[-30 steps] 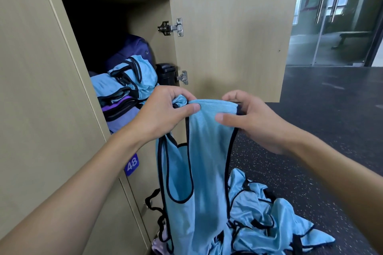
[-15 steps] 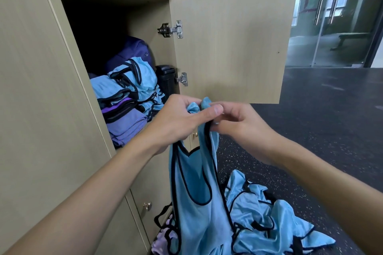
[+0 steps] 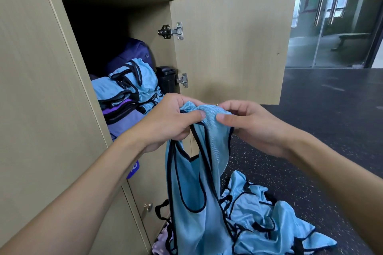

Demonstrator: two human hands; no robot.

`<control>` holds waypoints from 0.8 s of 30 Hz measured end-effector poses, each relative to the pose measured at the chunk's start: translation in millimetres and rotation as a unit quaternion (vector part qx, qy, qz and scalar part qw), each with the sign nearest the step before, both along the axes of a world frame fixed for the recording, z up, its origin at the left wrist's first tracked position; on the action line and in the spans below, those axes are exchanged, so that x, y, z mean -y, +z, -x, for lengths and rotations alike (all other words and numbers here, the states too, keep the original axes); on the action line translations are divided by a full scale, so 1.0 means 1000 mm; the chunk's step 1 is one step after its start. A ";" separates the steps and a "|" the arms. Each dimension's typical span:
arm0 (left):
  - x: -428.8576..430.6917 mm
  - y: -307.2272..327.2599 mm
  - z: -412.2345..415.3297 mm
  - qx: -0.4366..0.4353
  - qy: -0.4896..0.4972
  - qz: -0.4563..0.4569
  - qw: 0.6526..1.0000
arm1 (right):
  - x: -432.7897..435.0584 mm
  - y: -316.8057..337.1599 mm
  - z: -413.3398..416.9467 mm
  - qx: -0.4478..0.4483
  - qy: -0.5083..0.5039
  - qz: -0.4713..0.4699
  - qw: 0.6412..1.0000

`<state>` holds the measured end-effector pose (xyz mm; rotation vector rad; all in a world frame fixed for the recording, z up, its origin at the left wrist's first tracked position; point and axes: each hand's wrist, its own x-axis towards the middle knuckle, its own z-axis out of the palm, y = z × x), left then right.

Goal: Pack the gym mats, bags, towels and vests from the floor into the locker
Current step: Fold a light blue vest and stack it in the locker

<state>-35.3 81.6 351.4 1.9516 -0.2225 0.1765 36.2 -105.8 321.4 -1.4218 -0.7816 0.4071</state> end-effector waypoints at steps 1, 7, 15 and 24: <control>0.000 0.000 -0.001 0.005 0.012 0.013 1.000 | 0.000 -0.001 -0.002 0.001 -0.007 0.004 1.000; -0.001 -0.005 -0.008 -0.008 0.091 0.099 0.991 | 0.008 0.010 0.003 0.070 -0.036 0.020 0.997; 0.009 -0.003 -0.005 -0.015 0.096 0.202 0.975 | 0.003 0.017 0.029 0.136 0.058 0.047 0.988; 0.015 -0.005 -0.005 0.004 -0.001 0.164 0.987 | -0.020 0.000 0.029 0.181 -0.123 -0.029 0.975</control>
